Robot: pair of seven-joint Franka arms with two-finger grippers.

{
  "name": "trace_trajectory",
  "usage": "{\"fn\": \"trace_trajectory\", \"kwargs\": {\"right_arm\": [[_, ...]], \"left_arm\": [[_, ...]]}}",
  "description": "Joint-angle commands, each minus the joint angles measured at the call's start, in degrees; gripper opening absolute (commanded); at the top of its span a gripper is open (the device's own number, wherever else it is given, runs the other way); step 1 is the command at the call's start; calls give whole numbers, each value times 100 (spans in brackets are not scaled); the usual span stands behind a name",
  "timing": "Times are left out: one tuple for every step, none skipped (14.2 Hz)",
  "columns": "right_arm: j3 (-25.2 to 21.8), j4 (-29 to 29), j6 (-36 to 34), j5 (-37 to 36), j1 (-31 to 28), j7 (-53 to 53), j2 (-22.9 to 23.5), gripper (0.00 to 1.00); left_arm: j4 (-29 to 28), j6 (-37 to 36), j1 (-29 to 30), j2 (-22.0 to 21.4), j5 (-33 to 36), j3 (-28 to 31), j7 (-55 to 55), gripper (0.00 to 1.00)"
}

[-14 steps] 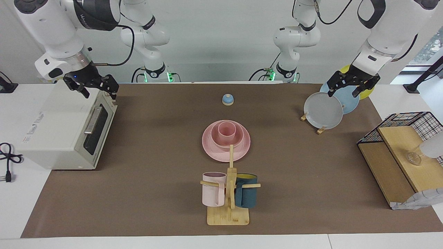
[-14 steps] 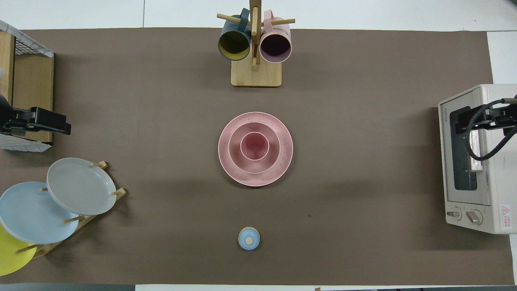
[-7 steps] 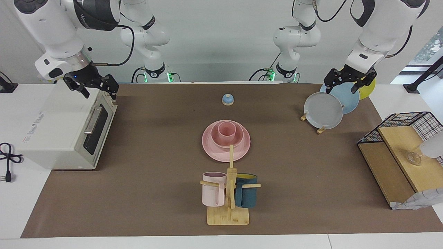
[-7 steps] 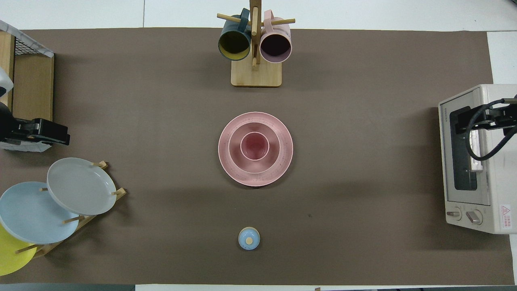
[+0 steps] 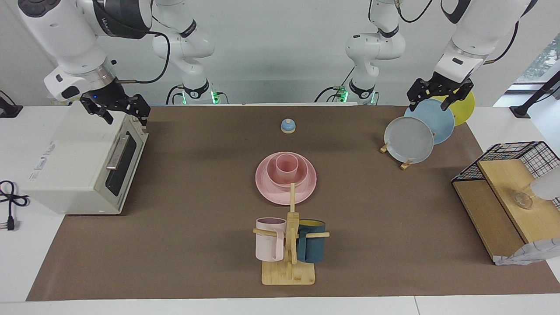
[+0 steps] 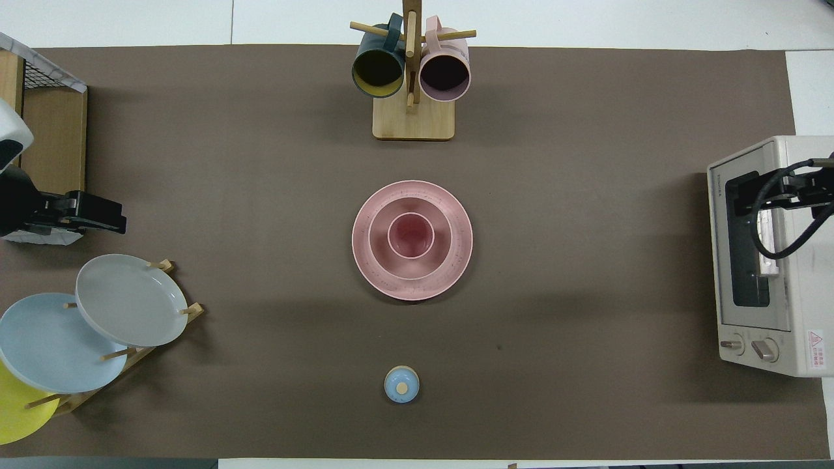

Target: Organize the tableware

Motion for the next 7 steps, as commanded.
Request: {"fn": "trace_trajectory", "kwargs": {"right_arm": [[16,-18,-79,165,-67,-167,-54,100],[16,-9,-79,165,-67,-167,-54,100],[16,-9,-79,165,-67,-167,-54,100],[16,-18,-79,174,-58,-167,-54,100],[16,-18,-79,165,-67,-167,-54,100],[16,-9,-79,165,-58,-167,-54,100],[16,-18,-79,165,-58,-167,-54,100]], "left_arm": [[59,48,27,-42,-81,-11,-35,100],[59,66,27,-51,-90,-11,-34,100],[68,66,62,-51,-116,-11,-43,100],[68,57,71,-51,-203,-11,-52,100],[103,48,79,-68,-213,-2,-35,100],[112,39,158,-77,-221,-28,-34,100],[112,39,185,-77,-222,-63,-34,100]]}}
